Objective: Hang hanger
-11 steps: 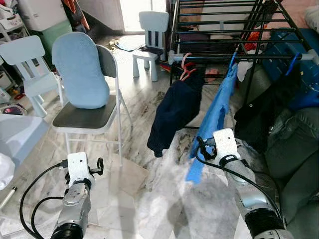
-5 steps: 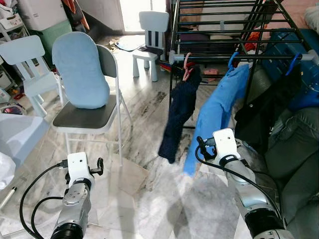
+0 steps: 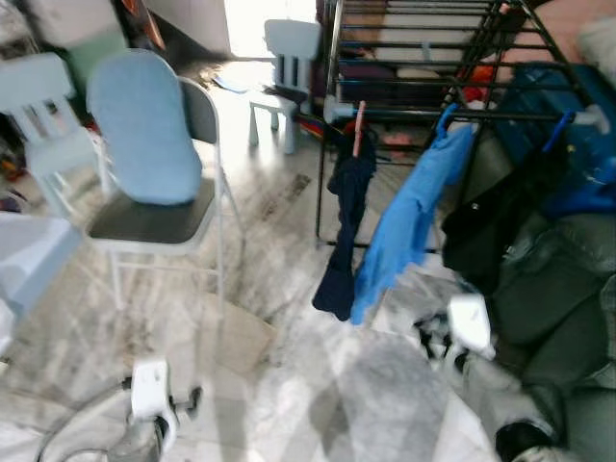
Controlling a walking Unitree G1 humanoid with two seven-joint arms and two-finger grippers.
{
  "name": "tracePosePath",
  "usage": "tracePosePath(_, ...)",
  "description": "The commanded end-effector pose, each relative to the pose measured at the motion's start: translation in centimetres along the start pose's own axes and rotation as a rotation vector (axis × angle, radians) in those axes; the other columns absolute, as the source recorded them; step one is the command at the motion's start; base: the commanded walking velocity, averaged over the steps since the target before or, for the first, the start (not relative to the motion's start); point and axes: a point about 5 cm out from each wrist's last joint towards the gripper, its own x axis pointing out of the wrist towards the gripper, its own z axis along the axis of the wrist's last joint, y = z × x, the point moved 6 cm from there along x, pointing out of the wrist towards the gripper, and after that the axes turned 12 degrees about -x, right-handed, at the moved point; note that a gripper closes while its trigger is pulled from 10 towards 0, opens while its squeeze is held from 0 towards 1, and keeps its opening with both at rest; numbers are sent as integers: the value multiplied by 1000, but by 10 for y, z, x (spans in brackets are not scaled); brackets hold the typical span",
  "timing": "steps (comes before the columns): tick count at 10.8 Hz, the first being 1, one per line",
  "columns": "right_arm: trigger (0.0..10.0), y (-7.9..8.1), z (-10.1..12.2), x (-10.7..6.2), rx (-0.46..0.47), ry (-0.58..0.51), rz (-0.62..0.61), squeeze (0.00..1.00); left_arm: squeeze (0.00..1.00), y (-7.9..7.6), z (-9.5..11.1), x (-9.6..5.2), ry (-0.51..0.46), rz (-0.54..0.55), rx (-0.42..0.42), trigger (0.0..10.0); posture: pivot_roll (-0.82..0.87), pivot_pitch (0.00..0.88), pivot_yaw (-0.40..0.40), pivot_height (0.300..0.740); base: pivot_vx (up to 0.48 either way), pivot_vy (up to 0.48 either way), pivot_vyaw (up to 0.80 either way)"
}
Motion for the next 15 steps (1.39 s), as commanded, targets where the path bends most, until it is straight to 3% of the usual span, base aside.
tracePosePath(1, 10000, 1, 2, 1, 14, 0, 6, 0, 0, 8, 1, -1, 0, 26, -8, 10000, -133, 0, -21, 740, 0, 0, 0)
tracePosePath(2, 10000, 4, -22, -2, 42, 67, 8, 0, 0, 14, -18, -5, 55, 40, -20, 10000, -144, 0, -12, 740, 0, 0, 0)
tracePosePath(4, 10000, 14, -60, -11, 175, 193, 17, 0, 0, 0, -39, -6, 123, 3, 40, 10000, -173, 0, 9, 740, 0, 0, 0)
tracePosePath(7, 10000, 39, -86, -21, 329, 300, 111, 0, 0, -7, -34, -1, 124, 29, 68, 10000, -161, 0, 31, 740, 0, 0, 0)
tracePosePath(8, 10000, 47, -89, -23, 311, 317, 157, 0, 0, -3, -35, -1, 144, 50, 87, 10000, -166, 0, 42, 740, 0, 0, 0)
tracePosePath(12, 10000, 56, -99, -28, 222, 360, 206, 0, 0, 6, -30, 0, 149, 106, 14, 10000, -161, 0, 54, 740, 0, 0, 0)
tracePosePath(15, 10000, 58, -96, -27, 155, 354, 234, 0, 0, 1, -34, 0, 155, 102, 10, 10000, -132, 0, 13, 740, 0, 0, 0)
